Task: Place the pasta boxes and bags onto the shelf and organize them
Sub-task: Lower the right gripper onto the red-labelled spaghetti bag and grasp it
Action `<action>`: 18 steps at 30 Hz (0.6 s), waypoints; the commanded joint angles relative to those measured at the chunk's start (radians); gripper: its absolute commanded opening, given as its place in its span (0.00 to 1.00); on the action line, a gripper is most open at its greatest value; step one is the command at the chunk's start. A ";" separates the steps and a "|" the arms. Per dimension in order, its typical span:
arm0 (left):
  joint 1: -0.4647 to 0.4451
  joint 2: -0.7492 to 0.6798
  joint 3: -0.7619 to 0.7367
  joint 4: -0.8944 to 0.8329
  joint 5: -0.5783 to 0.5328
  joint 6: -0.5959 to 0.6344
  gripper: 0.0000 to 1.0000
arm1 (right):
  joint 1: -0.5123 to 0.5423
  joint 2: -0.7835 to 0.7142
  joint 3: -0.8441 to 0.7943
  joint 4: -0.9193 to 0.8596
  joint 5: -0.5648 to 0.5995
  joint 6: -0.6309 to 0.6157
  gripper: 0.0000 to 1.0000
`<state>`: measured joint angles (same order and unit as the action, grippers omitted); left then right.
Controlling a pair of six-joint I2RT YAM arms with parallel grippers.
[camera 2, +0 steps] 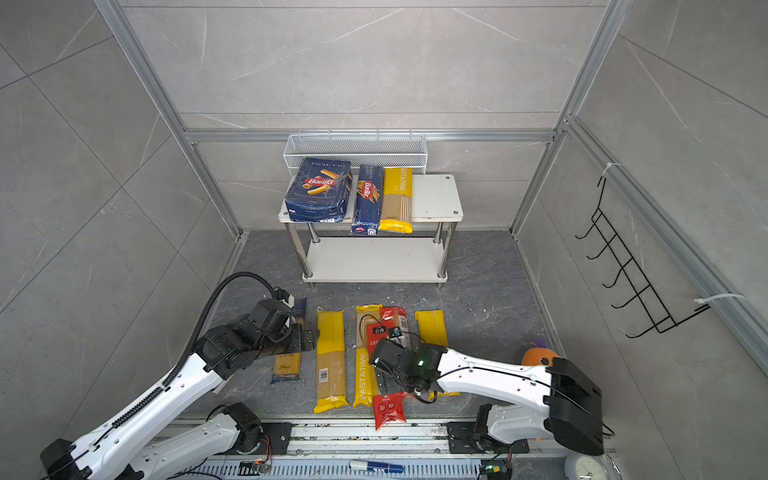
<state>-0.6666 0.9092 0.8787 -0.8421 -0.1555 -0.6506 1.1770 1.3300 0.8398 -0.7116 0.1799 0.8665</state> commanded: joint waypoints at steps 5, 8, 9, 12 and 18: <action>0.006 -0.106 0.009 -0.088 -0.028 -0.039 1.00 | 0.053 0.164 0.059 0.011 0.070 0.083 0.91; 0.007 -0.135 0.004 -0.095 -0.035 -0.044 1.00 | 0.054 0.185 0.062 0.031 0.052 0.073 0.91; 0.006 -0.142 0.002 -0.096 -0.036 -0.045 1.00 | 0.055 0.191 0.062 0.044 0.042 0.070 0.91; 0.006 -0.151 0.002 -0.101 -0.036 -0.046 1.00 | 0.058 0.208 0.062 0.086 0.013 0.063 0.91; 0.007 -0.147 0.003 -0.100 -0.039 -0.042 1.00 | 0.056 0.269 0.076 0.135 -0.021 0.048 0.90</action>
<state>-0.6666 0.7643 0.8787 -0.9249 -0.1806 -0.6853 1.2266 1.5536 0.8978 -0.6216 0.1905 0.9207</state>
